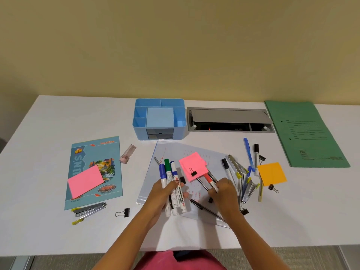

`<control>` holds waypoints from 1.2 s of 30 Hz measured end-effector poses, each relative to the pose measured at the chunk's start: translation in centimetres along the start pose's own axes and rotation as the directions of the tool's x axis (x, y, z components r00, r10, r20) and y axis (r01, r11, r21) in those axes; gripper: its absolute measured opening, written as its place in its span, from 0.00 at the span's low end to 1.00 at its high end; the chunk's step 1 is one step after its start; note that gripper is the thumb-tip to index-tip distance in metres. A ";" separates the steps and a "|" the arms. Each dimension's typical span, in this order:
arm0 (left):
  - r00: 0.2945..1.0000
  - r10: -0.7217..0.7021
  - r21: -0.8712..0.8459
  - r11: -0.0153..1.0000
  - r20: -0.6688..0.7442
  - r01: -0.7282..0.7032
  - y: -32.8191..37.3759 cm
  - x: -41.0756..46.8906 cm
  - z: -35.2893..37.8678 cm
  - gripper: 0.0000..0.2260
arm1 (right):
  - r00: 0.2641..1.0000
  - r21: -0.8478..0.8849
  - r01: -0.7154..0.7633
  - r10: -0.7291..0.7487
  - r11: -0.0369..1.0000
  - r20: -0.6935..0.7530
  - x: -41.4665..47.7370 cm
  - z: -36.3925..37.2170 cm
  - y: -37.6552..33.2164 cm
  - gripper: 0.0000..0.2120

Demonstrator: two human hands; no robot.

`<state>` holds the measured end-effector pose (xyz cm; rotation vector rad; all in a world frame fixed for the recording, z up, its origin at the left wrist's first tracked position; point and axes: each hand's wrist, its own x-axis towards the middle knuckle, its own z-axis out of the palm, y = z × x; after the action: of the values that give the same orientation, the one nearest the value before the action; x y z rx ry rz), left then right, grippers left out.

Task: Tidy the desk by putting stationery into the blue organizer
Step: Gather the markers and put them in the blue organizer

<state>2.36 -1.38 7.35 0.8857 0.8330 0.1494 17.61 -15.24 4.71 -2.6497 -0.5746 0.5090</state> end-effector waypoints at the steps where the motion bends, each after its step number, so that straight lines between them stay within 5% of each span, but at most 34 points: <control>1: 1.000 0.002 -0.012 1.000 0.007 -0.002 0.0 0.1 -0.1 0.10 | 0.999 0.054 -0.008 0.009 0.998 -0.034 -0.2 -0.3 -0.1 0.08; 8: 1.000 0.018 0.019 1.000 0.006 -0.018 -0.2 0.3 0.7 0.11 | 1.000 0.419 0.019 -0.017 0.908 -0.008 -2.6 -1.8 -4.5 0.03; 15: 0.995 0.080 0.088 0.993 -0.064 -0.074 -0.3 0.8 1.9 0.17 | 0.977 0.538 0.196 -0.211 0.820 -0.035 -4.8 -0.6 -7.8 0.07; 21: 0.990 0.096 0.096 0.992 -0.105 -0.086 -0.1 1.0 1.1 0.11 | 0.970 0.630 0.161 -0.238 0.760 0.040 -4.1 -0.6 -7.1 0.10; 27: 0.994 0.096 0.048 0.994 -0.046 -0.094 0.4 0.8 1.0 0.09 | 0.993 0.510 0.079 -0.022 0.856 -0.115 0.3 -0.8 -2.1 0.09; 31: 0.995 0.076 0.046 0.996 -0.069 -0.073 -0.1 0.7 1.2 0.08 | 0.976 0.144 0.016 0.016 0.990 -0.216 3.0 -0.7 1.6 0.10; 36: 0.997 0.048 0.065 0.997 -0.066 -0.044 -0.6 0.6 1.3 0.09 | 0.986 -0.138 -0.003 -0.020 0.990 -0.164 3.8 -0.8 3.0 0.17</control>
<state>3.57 -2.38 7.00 0.9639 0.8848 0.1952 22.16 -16.23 3.13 -2.7839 -0.5890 0.2516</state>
